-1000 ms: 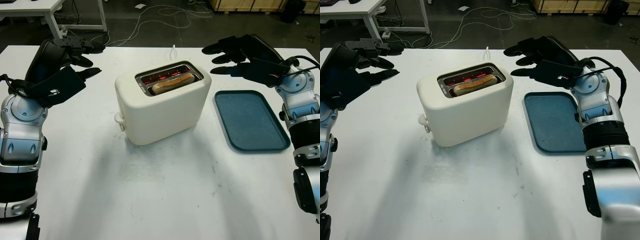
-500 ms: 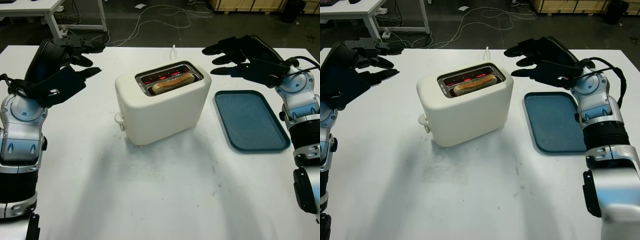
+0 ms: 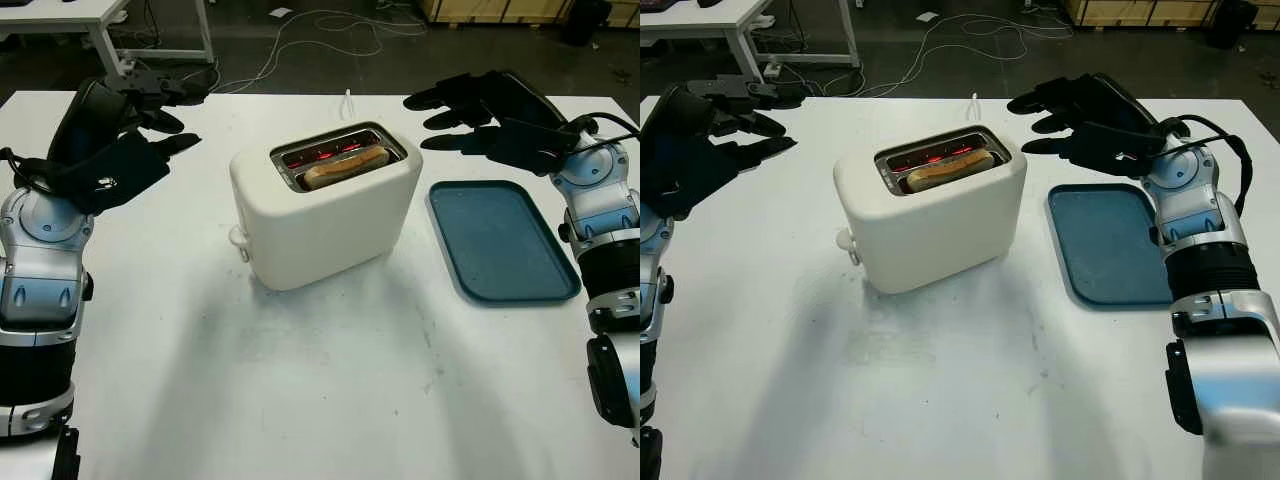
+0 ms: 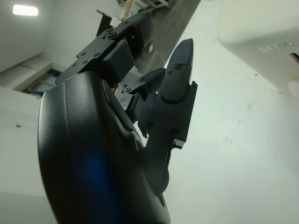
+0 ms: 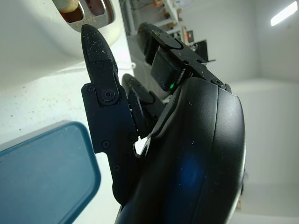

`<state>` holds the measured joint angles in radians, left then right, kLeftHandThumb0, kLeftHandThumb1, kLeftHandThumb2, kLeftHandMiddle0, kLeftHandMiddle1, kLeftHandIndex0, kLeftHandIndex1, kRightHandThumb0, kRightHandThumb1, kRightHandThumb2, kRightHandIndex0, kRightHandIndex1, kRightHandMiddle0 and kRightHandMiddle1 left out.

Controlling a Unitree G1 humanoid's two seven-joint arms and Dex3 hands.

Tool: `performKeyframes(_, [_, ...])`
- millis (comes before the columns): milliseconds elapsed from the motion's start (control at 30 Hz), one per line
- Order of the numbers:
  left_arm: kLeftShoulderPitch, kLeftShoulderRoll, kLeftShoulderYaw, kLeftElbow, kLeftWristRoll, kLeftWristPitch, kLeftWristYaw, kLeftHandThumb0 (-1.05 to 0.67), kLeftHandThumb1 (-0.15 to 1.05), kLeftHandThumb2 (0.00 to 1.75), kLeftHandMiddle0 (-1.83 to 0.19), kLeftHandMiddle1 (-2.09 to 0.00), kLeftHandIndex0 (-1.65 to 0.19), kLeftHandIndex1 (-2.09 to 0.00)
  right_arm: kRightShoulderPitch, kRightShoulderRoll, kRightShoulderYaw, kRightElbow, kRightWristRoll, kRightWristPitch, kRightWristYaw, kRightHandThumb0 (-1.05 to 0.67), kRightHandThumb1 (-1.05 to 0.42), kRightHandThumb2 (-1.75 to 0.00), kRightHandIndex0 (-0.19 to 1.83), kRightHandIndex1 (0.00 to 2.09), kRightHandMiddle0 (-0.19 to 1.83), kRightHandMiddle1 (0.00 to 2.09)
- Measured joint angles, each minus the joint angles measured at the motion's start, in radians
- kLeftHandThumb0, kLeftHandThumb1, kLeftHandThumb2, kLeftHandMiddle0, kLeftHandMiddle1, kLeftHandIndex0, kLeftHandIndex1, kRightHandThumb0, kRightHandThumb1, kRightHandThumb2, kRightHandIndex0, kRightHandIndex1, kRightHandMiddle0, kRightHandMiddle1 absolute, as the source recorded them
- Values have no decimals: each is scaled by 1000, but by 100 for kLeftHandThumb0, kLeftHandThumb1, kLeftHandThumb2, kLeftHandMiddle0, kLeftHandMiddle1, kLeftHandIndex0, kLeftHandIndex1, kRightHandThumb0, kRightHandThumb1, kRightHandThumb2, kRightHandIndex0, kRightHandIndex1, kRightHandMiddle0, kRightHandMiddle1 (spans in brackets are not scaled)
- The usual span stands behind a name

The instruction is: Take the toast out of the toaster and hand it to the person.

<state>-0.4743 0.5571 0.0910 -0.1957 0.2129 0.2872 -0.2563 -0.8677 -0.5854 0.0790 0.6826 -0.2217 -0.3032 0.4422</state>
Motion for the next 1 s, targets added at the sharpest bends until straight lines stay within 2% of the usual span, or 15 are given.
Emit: performKeyframes(1000, [0,1,0,7,-2,-12,0,-28,92,5,-55,-81,-77,-17,1,0,0,-12,0,15,0,-56,-91,0,85,1,77,0])
